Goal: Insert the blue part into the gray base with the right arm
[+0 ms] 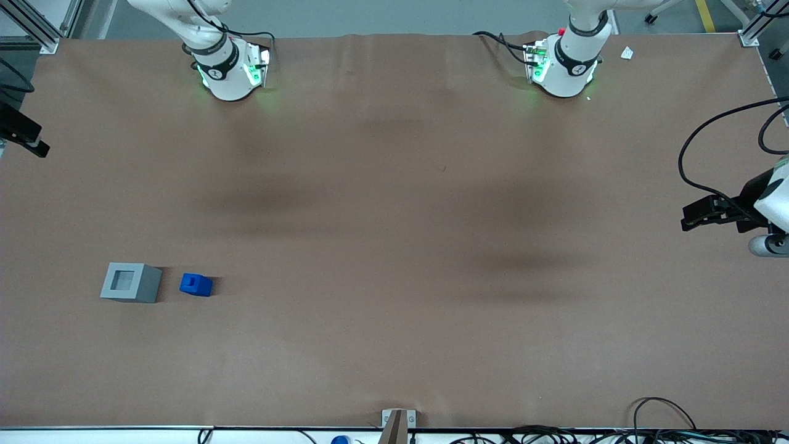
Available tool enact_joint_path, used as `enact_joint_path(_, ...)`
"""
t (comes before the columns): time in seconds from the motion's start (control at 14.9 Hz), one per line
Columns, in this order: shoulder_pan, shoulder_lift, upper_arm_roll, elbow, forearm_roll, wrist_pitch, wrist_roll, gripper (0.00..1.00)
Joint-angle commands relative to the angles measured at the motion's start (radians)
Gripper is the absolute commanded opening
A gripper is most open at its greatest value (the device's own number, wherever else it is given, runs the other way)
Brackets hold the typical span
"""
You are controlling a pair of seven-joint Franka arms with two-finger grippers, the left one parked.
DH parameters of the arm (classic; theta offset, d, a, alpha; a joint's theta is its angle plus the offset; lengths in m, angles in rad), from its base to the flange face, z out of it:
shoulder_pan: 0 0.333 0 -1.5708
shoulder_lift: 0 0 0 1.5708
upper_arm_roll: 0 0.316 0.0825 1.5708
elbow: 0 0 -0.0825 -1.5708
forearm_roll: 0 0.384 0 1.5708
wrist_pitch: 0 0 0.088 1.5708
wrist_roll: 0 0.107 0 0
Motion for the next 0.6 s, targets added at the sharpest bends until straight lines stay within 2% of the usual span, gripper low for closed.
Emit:
enact_joint_path(0.0, -0.004, 0.015, 0.004, 0.023, -0.001, -0.013, -0.008, 1.00)
enact_joint_path(0.4, -0.013, 0.042, 0.004, 0.014, -0.026, -0.004, -0.006, 1.00)
enact_joint_path(0.54, -0.018, 0.082, 0.003, 0.002, -0.001, 0.008, 0.004, 1.00)
